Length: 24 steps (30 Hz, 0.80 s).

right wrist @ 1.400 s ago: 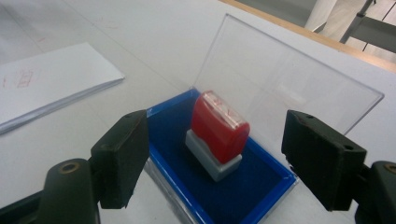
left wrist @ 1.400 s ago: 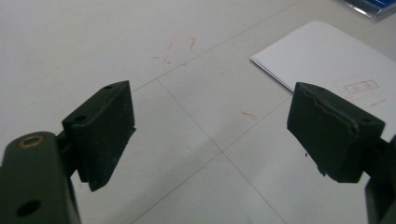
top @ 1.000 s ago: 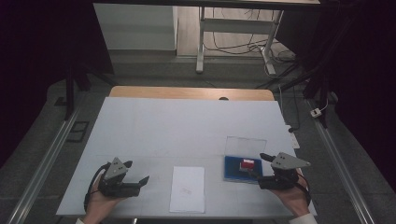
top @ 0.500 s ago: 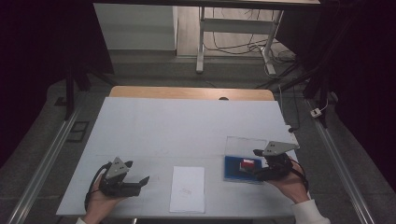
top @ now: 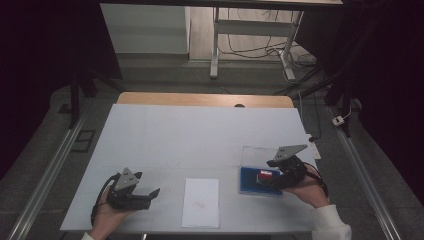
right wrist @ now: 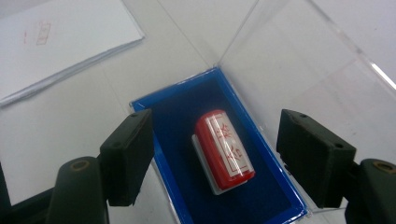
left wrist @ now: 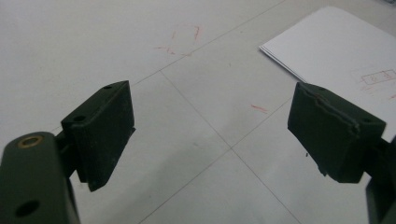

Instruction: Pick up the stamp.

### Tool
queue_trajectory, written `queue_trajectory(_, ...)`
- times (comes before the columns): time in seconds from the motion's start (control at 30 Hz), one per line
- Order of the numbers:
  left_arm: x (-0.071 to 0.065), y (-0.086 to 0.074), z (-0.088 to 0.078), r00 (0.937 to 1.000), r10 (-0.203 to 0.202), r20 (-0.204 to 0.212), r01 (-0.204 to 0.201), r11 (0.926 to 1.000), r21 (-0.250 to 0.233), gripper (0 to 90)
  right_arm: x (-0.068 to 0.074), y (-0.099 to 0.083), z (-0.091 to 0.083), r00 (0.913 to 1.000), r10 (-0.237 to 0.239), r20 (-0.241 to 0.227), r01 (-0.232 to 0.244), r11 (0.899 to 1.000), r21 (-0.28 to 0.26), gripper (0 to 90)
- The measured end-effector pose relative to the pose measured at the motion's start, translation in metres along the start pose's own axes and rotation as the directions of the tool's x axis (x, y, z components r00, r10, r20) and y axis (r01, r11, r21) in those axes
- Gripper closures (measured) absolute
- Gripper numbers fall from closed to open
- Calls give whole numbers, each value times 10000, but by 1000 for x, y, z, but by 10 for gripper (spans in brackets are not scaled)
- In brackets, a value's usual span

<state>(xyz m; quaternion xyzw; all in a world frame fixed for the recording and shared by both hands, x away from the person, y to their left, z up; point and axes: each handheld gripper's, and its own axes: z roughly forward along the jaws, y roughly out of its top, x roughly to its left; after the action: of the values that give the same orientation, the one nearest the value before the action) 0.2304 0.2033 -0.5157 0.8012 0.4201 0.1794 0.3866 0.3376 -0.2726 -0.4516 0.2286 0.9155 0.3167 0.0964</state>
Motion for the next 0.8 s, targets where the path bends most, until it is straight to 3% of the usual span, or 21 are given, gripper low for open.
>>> queue_trajectory(0.2,0,0,0,10000,40,-12,-40,10000,28,151,0,-1,5,9997,-160,-167,167,9990,416,276)
queue_trajectory(0.43,1,-1,-1,10000,20,-10,-20,10000,5,151,0,0,14,9992,-398,-15,398,9964,743,308)
queue_trajectory(0.8,2,-1,-1,10000,19,-18,-19,10000,24,151,-2,-3,14,9982,-590,102,578,9939,939,549)
